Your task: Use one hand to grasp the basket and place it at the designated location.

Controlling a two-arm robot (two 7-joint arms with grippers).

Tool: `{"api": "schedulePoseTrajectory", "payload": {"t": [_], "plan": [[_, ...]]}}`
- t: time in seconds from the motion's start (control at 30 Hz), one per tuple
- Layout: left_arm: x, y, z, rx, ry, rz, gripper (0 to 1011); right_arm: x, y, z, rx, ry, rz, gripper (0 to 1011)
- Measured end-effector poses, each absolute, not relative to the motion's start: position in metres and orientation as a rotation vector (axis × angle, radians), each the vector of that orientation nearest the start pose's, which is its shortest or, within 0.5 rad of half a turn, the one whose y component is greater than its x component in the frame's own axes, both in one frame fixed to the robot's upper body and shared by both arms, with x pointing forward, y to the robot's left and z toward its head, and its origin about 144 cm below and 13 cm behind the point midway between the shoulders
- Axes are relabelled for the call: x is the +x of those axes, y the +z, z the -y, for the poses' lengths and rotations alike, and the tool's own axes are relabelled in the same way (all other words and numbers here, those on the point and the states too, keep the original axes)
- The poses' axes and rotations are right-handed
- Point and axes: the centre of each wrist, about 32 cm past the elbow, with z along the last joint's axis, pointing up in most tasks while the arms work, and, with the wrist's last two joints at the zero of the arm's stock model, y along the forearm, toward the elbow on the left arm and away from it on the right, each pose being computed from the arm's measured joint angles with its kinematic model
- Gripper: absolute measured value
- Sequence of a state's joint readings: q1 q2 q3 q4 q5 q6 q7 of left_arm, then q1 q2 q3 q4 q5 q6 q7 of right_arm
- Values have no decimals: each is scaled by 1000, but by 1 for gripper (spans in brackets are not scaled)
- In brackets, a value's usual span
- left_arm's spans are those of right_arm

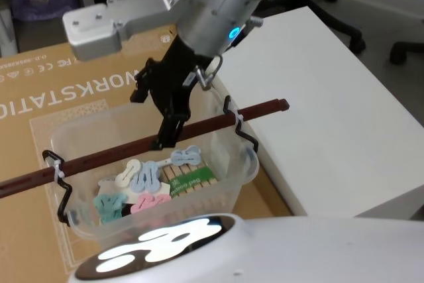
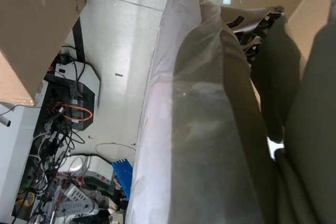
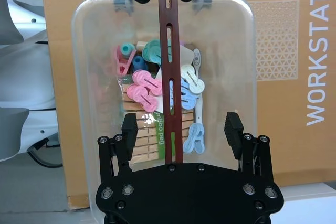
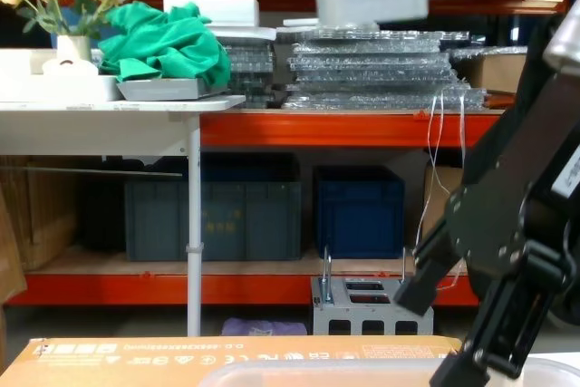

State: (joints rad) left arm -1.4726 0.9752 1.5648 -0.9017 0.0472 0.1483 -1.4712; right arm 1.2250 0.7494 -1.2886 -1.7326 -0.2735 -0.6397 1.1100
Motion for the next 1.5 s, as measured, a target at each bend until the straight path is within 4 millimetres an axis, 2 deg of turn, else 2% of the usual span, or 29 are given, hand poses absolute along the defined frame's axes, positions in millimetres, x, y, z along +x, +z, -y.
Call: {"api": "schedulePoseTrajectory", "payload": {"t": [0.4, 0.67, 1.03, 1.5], "plan": [[616, 1396, -496, 1629, 178, -165, 0, 523, 1420, 189, -825, 739, 1507, 1000], [616, 1396, -496, 1629, 178, -165, 0, 522, 1429, 196, -811, 711, 1519, 1000], [616, 1396, -496, 1629, 178, -165, 0, 523, 1425, 193, -817, 719, 1511, 1000], [616, 1396, -496, 1629, 178, -165, 0, 525, 1407, 181, -852, 765, 1489, 1000]]}}
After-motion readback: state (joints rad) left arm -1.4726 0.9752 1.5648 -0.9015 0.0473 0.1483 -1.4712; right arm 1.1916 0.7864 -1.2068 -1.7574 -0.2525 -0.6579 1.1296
